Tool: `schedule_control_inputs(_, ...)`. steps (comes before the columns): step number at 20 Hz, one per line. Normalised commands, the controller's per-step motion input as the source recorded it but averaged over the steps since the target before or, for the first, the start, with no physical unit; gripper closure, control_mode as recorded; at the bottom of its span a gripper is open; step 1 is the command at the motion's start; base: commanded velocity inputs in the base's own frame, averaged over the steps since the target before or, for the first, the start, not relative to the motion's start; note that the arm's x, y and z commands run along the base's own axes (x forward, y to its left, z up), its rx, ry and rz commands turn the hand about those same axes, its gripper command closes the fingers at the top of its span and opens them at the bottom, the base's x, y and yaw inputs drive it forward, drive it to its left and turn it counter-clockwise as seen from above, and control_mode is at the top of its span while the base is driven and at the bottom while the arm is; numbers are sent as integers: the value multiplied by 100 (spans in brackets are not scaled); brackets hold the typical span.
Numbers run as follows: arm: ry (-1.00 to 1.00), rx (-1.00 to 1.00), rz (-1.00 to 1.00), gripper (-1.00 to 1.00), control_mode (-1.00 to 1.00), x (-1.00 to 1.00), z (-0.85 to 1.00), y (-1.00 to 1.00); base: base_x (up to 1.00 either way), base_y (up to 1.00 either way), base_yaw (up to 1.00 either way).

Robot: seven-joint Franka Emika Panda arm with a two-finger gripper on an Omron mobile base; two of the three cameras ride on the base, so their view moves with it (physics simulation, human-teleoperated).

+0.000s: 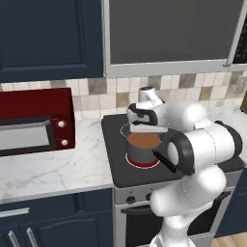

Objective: Pick up the sugar cube(s) and place them in the saucepan with hot chocolate.

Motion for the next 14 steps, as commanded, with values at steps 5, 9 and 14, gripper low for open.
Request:
schedule_control_inputs(5, -28, -1, 6, -100, -100, -86, 24, 11, 0, 0, 0)
schedule_control_inputs(9, -28, 0, 15, -100, -100, -87, 49, 6, 0, 0, 0)
schedule_control_inputs(14, -11, -2, 20, -100, -100, -77, 55, 16, 0, 0, 0)
